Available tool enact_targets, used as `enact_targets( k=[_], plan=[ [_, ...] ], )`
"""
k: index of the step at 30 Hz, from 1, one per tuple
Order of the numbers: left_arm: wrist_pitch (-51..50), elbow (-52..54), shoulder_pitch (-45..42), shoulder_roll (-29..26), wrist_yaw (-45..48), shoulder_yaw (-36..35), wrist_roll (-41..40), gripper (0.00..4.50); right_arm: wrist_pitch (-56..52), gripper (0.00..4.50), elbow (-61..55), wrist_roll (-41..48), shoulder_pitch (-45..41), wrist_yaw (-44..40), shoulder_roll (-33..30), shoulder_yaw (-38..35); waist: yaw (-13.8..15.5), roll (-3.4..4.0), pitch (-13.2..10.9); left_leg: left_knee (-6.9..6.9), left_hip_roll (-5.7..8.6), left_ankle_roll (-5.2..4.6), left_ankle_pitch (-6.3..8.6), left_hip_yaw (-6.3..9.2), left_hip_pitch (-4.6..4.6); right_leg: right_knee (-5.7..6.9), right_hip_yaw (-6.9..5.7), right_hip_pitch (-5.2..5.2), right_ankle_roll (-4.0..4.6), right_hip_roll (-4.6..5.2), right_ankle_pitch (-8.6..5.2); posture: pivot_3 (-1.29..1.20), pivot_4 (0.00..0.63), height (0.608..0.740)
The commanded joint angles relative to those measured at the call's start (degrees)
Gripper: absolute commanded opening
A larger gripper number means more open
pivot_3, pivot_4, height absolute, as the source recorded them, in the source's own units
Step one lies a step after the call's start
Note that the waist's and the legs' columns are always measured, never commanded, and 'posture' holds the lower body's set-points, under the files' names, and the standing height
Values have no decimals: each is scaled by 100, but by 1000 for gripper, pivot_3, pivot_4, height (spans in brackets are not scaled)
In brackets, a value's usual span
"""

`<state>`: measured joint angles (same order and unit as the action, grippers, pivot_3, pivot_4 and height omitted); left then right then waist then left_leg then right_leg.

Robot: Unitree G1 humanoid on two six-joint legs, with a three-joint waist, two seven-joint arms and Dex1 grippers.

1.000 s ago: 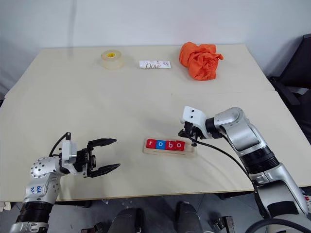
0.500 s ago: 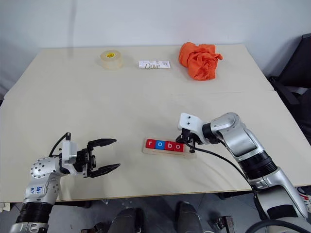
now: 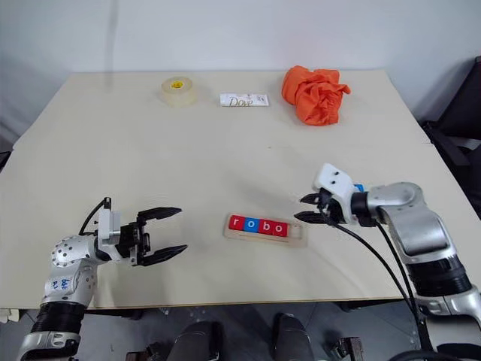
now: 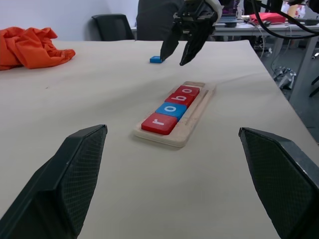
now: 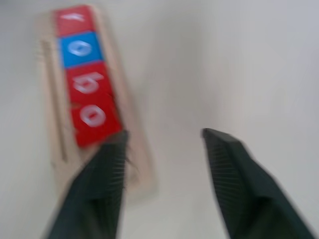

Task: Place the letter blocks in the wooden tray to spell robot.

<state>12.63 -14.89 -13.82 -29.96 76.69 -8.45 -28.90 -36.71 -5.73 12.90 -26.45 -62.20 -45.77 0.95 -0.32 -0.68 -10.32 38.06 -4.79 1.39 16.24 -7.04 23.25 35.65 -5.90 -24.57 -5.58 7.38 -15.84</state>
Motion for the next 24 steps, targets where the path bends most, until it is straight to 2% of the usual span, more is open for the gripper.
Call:
enact_targets(
  k=[1,3,4,8,11,15,24],
  plan=[
    [94,-164,-136,-21,103,-43,-19,4500,-101,3668,-279,97,516,719,-97,-1034,22,0,0,0,0,1,0,1,0,0,-1,1,0,-1,0,0,150,740],
    [100,-236,-175,-14,153,-28,-20,4500,-218,4335,-380,122,791,1014,-69,-1391,24,0,0,2,2,1,0,-2,0,0,1,1,0,2,0,0,150,740],
    [104,-260,-188,-11,171,-24,-21,4500,-247,4465,-432,135,885,1116,-60,-1498,25,0,0,3,2,0,0,-1,0,0,1,2,0,1,0,0,150,740],
    [96,-428,-359,43,228,50,6,4500,-705,4465,-807,217,1632,1605,-7,-2216,27,0,0,0,0,0,0,2,-1,0,0,2,0,-2,0,0,150,740],
    [105,-559,-492,76,305,96,27,4500,-846,4465,-824,247,1784,1985,140,-2409,15,0,0,3,1,-1,-1,3,-1,0,0,5,-1,-1,1,0,150,740],
    [94,-666,-642,102,386,126,42,4500,-1018,4465,-519,340,1374,2663,606,-2428,-47,0,0,2,-1,-2,-3,1,-7,4,5,5,-5,-3,3,0,150,740],
    [19,-485,-589,104,412,162,19,4500,-714,4465,629,257,468,3421,1269,-2112,-104,0,0,0,1,-2,-6,0,-4,6,5,4,-4,-2,3,0,150,740]
  ],
)
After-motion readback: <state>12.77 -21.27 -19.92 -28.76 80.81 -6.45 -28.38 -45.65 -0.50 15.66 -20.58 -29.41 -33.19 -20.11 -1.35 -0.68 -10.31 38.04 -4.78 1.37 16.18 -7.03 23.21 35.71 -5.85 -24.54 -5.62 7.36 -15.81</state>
